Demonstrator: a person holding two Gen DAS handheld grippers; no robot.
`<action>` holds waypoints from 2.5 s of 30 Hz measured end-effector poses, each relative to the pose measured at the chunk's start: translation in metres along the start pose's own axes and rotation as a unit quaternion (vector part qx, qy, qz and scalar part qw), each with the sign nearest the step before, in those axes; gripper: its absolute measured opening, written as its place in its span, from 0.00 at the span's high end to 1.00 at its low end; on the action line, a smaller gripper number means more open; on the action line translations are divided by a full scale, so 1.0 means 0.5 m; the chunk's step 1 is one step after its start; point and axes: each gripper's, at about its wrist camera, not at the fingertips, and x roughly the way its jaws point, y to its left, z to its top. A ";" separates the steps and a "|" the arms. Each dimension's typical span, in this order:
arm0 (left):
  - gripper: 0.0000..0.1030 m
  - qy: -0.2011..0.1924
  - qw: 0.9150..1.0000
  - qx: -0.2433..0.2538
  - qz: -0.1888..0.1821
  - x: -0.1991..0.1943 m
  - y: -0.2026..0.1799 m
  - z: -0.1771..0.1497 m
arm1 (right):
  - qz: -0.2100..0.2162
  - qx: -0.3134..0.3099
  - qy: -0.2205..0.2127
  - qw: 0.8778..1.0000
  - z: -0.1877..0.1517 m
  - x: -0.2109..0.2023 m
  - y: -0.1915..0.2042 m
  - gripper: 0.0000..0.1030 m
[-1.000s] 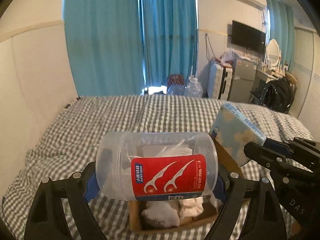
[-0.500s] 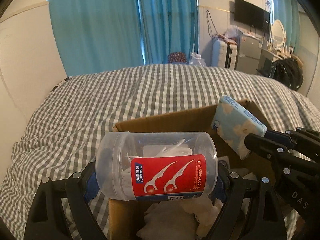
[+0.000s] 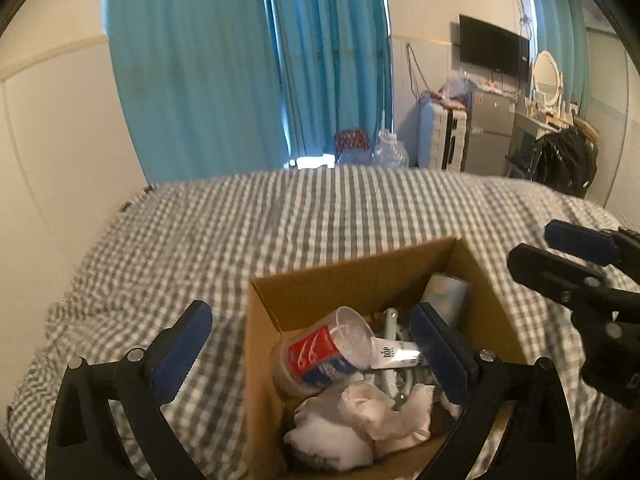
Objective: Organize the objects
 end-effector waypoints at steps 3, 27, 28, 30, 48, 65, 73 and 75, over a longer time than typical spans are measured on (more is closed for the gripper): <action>0.00 -0.024 1.000 -0.007 -0.001 -0.073 0.004 0.020 | -0.014 -0.007 -0.020 1.000 0.025 -0.071 0.006 0.43; 0.00 -0.182 0.982 -0.051 0.010 -0.476 0.020 -0.070 | -0.094 0.002 -0.158 0.983 -0.066 -0.518 0.067 0.00; 0.00 -0.181 0.982 -0.047 0.015 -0.471 0.013 -0.080 | -0.095 0.005 -0.158 0.983 -0.074 -0.517 0.064 0.00; 0.00 -0.176 0.983 -0.044 0.021 -0.462 0.002 -0.096 | -0.098 0.007 -0.162 0.982 -0.090 -0.509 0.058 0.00; 0.00 -0.129 0.989 -0.046 0.052 -0.356 -0.053 -0.245 | -0.110 -0.016 -0.156 0.981 -0.233 -0.364 0.022 0.00; 0.00 -0.105 0.993 -0.048 0.033 -0.346 -0.043 -0.262 | -0.114 0.007 -0.142 0.983 -0.259 -0.330 0.014 0.00; 0.00 -0.101 0.993 -0.044 0.036 -0.343 -0.046 -0.260 | -0.113 0.007 -0.143 0.983 -0.260 -0.331 0.017 0.00; 0.00 -0.103 0.993 -0.047 0.035 -0.344 -0.043 -0.260 | -0.112 0.008 -0.143 0.983 -0.260 -0.332 0.017 0.00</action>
